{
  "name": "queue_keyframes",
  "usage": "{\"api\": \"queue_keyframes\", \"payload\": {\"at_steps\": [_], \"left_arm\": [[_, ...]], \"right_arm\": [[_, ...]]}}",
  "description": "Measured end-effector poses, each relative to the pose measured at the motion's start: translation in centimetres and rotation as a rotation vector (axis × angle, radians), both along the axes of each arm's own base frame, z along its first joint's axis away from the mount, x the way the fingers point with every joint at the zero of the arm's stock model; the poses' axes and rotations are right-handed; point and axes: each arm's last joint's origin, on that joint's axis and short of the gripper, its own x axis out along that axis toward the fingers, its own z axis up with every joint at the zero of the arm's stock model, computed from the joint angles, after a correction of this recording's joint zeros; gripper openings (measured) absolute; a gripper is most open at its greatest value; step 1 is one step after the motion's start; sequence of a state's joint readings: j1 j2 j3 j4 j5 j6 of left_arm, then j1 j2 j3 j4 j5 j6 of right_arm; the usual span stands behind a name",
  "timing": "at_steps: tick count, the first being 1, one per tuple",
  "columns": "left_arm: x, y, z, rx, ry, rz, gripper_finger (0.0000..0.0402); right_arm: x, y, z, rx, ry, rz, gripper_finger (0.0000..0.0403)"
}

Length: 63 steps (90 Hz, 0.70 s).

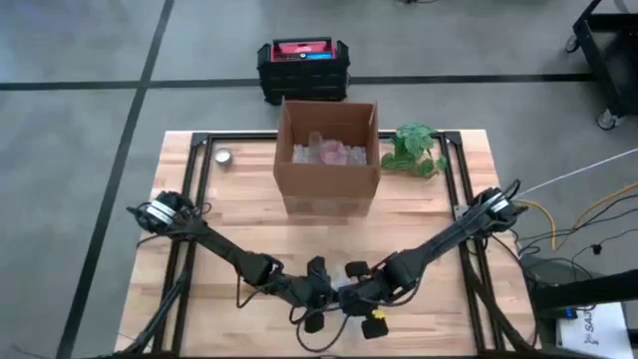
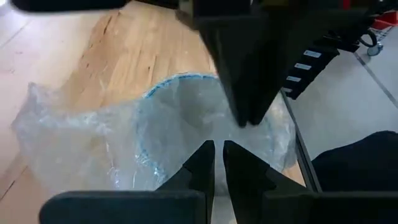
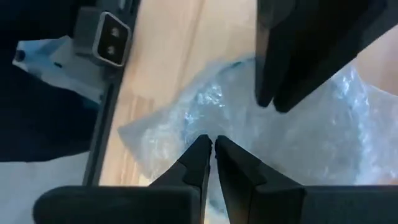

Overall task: Wrap mug
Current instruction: Wrap the white mug in bubble wrap

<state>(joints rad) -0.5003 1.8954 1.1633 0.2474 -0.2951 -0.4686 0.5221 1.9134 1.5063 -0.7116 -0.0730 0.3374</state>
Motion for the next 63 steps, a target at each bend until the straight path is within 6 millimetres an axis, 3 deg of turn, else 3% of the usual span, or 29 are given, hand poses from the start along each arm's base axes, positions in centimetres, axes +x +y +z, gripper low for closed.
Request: {"api": "queue_keyframes", "payload": {"at_steps": [20, 33, 46, 63], "left_arm": [[0.0, 0.0, 0.0, 0.001, 0.0, 0.0, 0.0022], [0.0, 0.0, 0.0, 0.003, -0.002, -0.002, 0.0023], [0.0, 0.0, 0.0, 0.006, -0.001, -0.002, 0.0023], [0.0, 0.0, 0.0, 0.009, 0.001, -0.001, 0.0023]], "right_arm": [[1.2, 0.0, -3.2, -0.049, 0.022, 0.018, 0.0018], [1.6, 0.3, -4.1, -0.037, 0.01, 0.027, 0.0018], [1.4, 0.2, -3.7, -0.037, 0.007, 0.026, 0.0018], [0.7, -0.3, -0.7, -0.015, -0.04, 0.003, 0.0018]]}}
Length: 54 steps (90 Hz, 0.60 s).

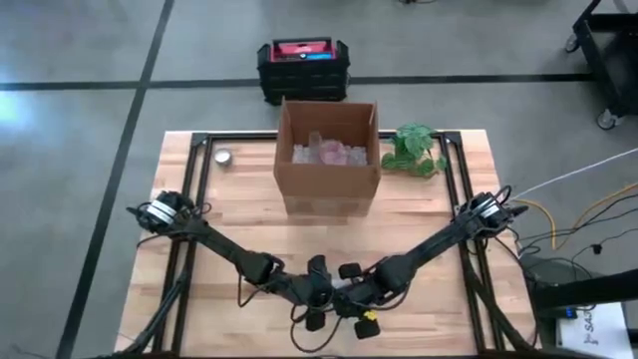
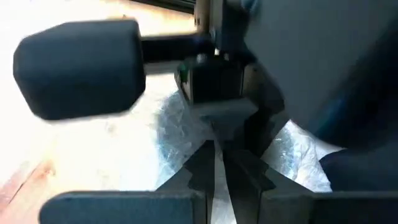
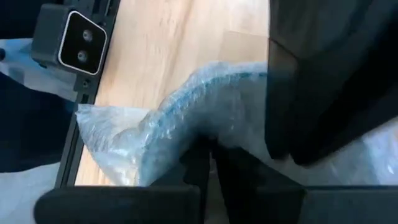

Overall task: Wrap mug
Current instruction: Wrap the white mug in bubble wrap

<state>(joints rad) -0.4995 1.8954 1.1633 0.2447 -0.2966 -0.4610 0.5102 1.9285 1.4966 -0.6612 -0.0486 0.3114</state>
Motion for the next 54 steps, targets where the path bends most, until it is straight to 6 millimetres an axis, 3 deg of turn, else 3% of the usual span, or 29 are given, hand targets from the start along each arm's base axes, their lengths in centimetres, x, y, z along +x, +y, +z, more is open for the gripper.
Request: {"api": "queue_keyframes", "payload": {"at_steps": [16, 27, 39, 54], "left_arm": [[0.0, 0.0, 0.0, 0.0, 0.0, 0.0, 0.0023], [0.0, 0.0, 0.0, 0.0, 0.0, -0.001, 0.0022], [0.0, 0.0, 0.0, 0.0, 0.0, -0.001, 0.0023], [0.0, 0.0, 0.0, 0.001, -0.001, 0.002, 0.0023]], "right_arm": [[-1.0, -0.6, 3.9, 0.04, -0.073, -0.011, 0.0018], [-1.6, -1.2, 4.8, -0.036, -0.097, -0.048, 0.0018], [-1.7, -1.6, 4.5, -0.127, -0.115, -0.104, 0.0018], [-1.3, -1.5, 1.1, -0.163, -0.057, -0.114, 0.0018]]}}
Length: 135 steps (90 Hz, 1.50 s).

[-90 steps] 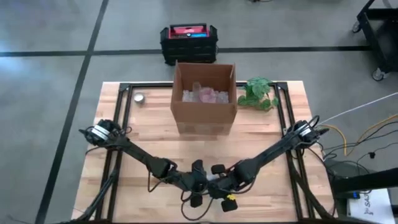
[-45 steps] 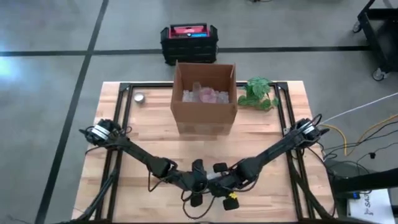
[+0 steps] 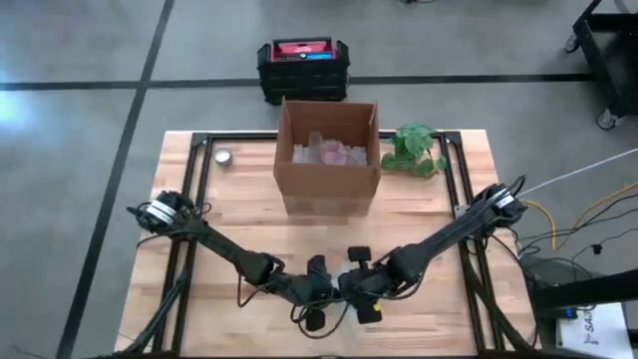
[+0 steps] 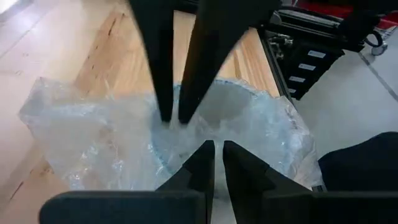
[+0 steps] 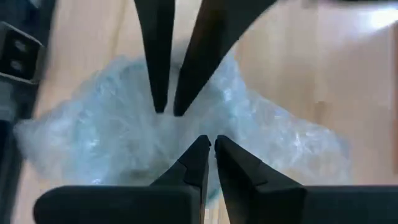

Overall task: Wrap mug
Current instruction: Wrap the white mug in bubble wrap

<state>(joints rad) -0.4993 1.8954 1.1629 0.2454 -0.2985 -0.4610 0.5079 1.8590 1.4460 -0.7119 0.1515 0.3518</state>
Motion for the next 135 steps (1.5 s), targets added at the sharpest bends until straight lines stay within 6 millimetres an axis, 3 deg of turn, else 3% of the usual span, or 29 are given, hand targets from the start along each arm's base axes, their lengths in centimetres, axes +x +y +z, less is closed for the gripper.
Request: {"api": "queue_keyframes", "payload": {"at_steps": [19, 40, 52, 80, 91, 101, 123, 135], "left_arm": [[0.0, 0.0, 0.0, -0.001, 0.0, -0.004, 0.0022], [0.0, 0.0, 0.0, 0.002, -0.001, -0.005, 0.0023], [0.0, 0.0, 0.0, 0.002, -0.002, -0.006, 0.0023], [0.0, 0.0, 0.0, 0.002, 0.001, -0.007, 0.0023], [0.0, 0.0, 0.0, 0.002, 0.001, -0.007, 0.0023], [0.0, 0.0, 0.0, 0.002, 0.0, -0.006, 0.0023], [0.0, 0.0, 0.0, 0.002, -0.001, -0.006, 0.0022], [0.0, 0.0, 0.0, 0.002, -0.001, -0.006, 0.0023]], "right_arm": [[1.2, 1.2, -3.9, -0.005, 0.022, 0.016, 0.0018], [1.6, 1.4, -4.9, -0.005, 0.026, 0.027, 0.0018], [1.2, 1.2, -3.6, 0.015, 0.017, 0.029, 0.0018], [-0.2, 0.5, 2.5, 0.098, -0.099, 0.031, 0.0018], [-0.3, 0.5, 2.8, 0.11, -0.102, 0.036, 0.0018], [0.1, 0.7, 1.6, 0.099, -0.075, 0.037, 0.0018], [1.3, 1.6, -4.1, 0.06, 0.053, 0.048, 0.0018], [1.6, 1.7, -5.3, 0.051, 0.073, 0.054, 0.0018]]}}
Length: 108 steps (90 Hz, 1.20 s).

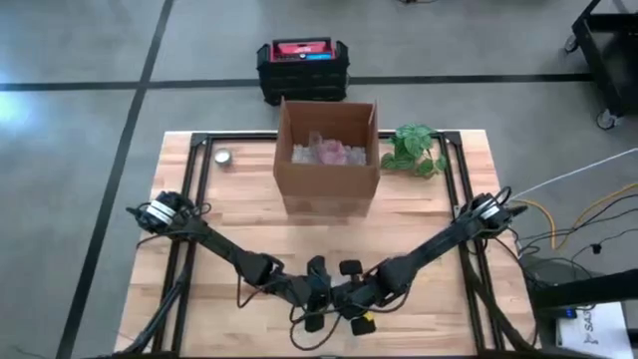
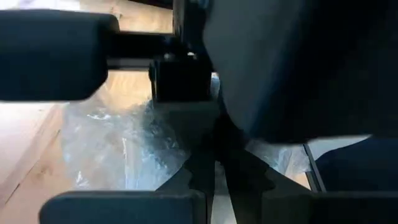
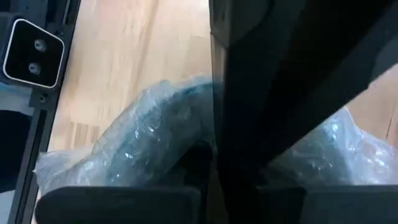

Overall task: Wrap mug
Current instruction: Wrap the white mug in bubble wrap

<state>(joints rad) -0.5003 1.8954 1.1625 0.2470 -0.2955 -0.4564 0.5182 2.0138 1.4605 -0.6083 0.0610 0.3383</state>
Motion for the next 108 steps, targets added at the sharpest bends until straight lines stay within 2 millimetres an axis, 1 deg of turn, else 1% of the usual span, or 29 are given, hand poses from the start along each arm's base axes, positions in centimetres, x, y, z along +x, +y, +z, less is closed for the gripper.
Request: {"api": "queue_keyframes", "payload": {"at_steps": [5, 12, 45, 55, 68, 74, 95, 108], "left_arm": [[0.0, 0.0, 0.0, 0.0, 0.0, 0.0, 0.0022], [0.0, 0.0, 0.0, 0.0, 0.0, 0.0, 0.0022], [0.0, 0.0, 0.0, 0.001, 0.002, 0.001, 0.0022], [0.0, 0.0, 0.0, 0.001, 0.002, 0.0, 0.0023], [0.0, 0.0, 0.0, 0.001, 0.002, 0.0, 0.0023], [0.0, 0.0, 0.0, 0.001, 0.002, 0.001, 0.0023], [0.0, 0.0, 0.0, 0.001, 0.002, 0.001, 0.0023], [0.0, 0.0, 0.0, 0.0, 0.001, 0.0, 0.0023]], "right_arm": [[0.0, 0.0, 0.0, -0.001, -0.001, 0.003, 0.0018], [-0.1, -0.1, 0.6, 0.007, -0.01, 0.006, 0.0018], [-1.8, -0.9, 6.4, 0.08, -0.094, 0.006, 0.0018], [-1.9, -1.1, 7.0, 0.067, -0.108, -0.003, 0.0018], [-1.6, -1.5, 6.5, -0.019, -0.134, -0.042, 0.0018], [-1.3, -1.6, 5.5, -0.06, -0.122, -0.055, 0.0018], [-0.4, -1.0, 2.0, -0.102, -0.061, -0.054, 0.0018], [-0.2, -0.6, 0.6, -0.091, -0.035, -0.039, 0.0018]]}}
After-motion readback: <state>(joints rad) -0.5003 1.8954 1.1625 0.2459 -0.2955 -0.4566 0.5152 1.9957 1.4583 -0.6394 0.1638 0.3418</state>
